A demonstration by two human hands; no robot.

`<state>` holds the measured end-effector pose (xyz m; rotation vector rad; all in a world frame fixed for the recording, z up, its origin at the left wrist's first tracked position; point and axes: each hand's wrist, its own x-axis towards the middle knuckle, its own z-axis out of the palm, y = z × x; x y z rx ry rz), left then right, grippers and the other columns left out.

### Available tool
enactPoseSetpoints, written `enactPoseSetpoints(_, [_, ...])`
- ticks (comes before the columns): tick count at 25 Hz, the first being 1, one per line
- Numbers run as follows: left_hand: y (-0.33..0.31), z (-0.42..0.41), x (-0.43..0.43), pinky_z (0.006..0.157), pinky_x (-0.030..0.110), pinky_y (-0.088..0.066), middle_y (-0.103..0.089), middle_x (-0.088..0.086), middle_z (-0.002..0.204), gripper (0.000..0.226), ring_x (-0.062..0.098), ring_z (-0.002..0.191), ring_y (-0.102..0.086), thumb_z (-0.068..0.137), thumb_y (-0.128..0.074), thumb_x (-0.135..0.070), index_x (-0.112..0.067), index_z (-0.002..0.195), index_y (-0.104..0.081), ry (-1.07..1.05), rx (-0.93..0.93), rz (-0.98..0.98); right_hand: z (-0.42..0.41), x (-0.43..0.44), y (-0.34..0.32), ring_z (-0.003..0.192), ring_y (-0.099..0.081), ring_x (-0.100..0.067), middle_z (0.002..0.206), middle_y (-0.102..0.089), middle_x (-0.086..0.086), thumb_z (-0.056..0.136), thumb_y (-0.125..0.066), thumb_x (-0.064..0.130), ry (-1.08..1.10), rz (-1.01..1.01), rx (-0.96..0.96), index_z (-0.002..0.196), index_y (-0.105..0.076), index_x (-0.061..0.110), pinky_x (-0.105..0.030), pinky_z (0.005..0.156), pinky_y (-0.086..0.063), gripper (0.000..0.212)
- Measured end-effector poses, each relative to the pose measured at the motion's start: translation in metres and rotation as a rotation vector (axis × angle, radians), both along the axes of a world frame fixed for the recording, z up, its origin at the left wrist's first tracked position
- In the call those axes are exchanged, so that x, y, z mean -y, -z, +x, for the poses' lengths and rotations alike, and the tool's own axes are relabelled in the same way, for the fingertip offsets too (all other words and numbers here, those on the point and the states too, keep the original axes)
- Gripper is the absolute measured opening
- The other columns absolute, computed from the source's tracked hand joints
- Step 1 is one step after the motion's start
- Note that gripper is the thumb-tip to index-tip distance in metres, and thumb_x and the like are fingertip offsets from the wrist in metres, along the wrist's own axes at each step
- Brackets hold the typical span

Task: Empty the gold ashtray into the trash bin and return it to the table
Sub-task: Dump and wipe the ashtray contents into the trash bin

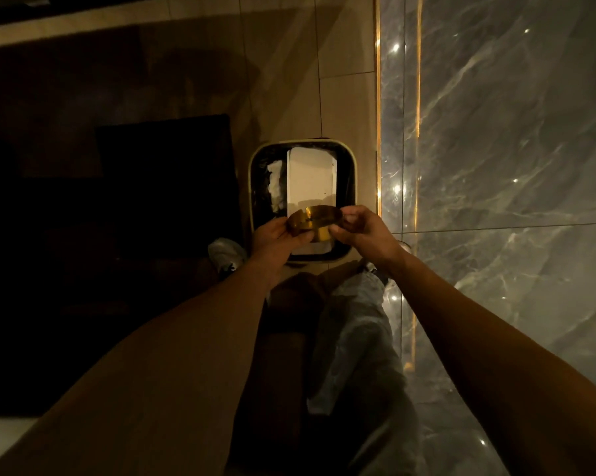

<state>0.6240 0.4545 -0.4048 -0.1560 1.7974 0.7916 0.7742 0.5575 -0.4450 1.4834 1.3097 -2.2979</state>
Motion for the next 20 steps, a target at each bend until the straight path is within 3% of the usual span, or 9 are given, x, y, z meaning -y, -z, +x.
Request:
enactPoseSetpoints(3, [0.001,0.000,-0.003,0.063,0.005,-0.049,-0.066,-0.008,0.089,0.033,-0.008,0.071,-0.064,0.080,-0.071,0.001,-0.003,0.112,-0.065,-0.017,-0.042,0.003,-0.004,0.004,-0.001,0.104,-0.066,-0.016,0.109,-0.069,-0.007,0.089,-0.067,0.014,0.030,0.037,-0.001,0.116,-0.057,0.009,-0.027,0.090,-0.053,0.029])
enactPoseSetpoints(5, [0.001,0.000,-0.005,0.066,0.007,-0.050,-0.066,-0.006,0.094,0.034,-0.006,0.077,-0.063,0.081,-0.072,-0.005,-0.005,0.114,-0.064,-0.044,-0.062,0.004,-0.009,0.005,-0.004,0.099,-0.065,-0.010,0.103,-0.069,-0.001,0.091,-0.064,0.015,0.048,0.052,-0.006,0.112,-0.062,0.009,-0.021,0.087,-0.053,0.022])
enactPoseSetpoints(9, [0.004,-0.001,-0.011,0.073,0.016,-0.050,-0.065,-0.001,0.100,0.039,0.010,0.090,-0.062,0.080,-0.076,-0.019,-0.004,0.113,-0.063,-0.091,-0.135,-0.069,-0.017,0.009,0.003,0.106,-0.063,-0.020,0.109,-0.068,-0.010,0.094,-0.060,0.022,0.059,0.076,0.038,0.115,-0.064,0.009,-0.030,0.091,-0.050,0.025])
enactPoseSetpoints(11, [0.007,-0.001,-0.015,0.071,0.017,-0.048,-0.065,0.001,0.099,0.037,0.013,0.091,-0.061,0.082,-0.074,-0.024,-0.004,0.112,-0.065,-0.104,-0.160,-0.094,-0.021,0.010,0.005,0.106,-0.063,-0.022,0.112,-0.066,-0.011,0.094,-0.061,0.022,0.094,0.076,0.079,0.119,-0.059,0.008,-0.025,0.085,-0.050,0.030])
enactPoseSetpoints(14, [0.013,-0.001,-0.019,0.079,0.025,-0.048,-0.068,0.003,0.101,0.034,0.015,0.094,-0.062,0.087,-0.067,-0.031,-0.007,0.111,-0.068,-0.057,-0.200,-0.119,-0.027,0.012,0.007,0.104,-0.063,-0.022,0.115,-0.062,-0.014,0.091,-0.064,0.023,0.146,0.088,0.159,0.120,-0.049,0.007,-0.019,0.073,-0.047,0.036])
enactPoseSetpoints(17, [0.017,0.000,-0.023,0.088,0.031,-0.050,-0.069,0.010,0.111,0.033,0.020,0.102,-0.063,0.093,-0.058,-0.031,-0.008,0.115,-0.067,-0.008,-0.225,-0.139,-0.032,0.015,0.011,0.106,-0.062,-0.024,0.116,-0.061,-0.015,0.092,-0.063,0.023,0.161,0.102,0.190,0.119,-0.048,0.007,-0.019,0.073,-0.047,0.035])
enactPoseSetpoints(20, [0.017,0.004,-0.026,0.091,0.032,-0.048,-0.067,0.009,0.112,0.036,0.027,0.111,-0.061,0.094,-0.056,-0.032,-0.009,0.120,-0.063,-0.012,-0.261,-0.153,-0.038,0.015,0.008,0.094,-0.060,-0.015,0.109,-0.060,-0.009,0.093,-0.063,0.023,0.202,0.184,0.218,0.119,-0.047,0.005,-0.006,0.065,-0.046,0.035])
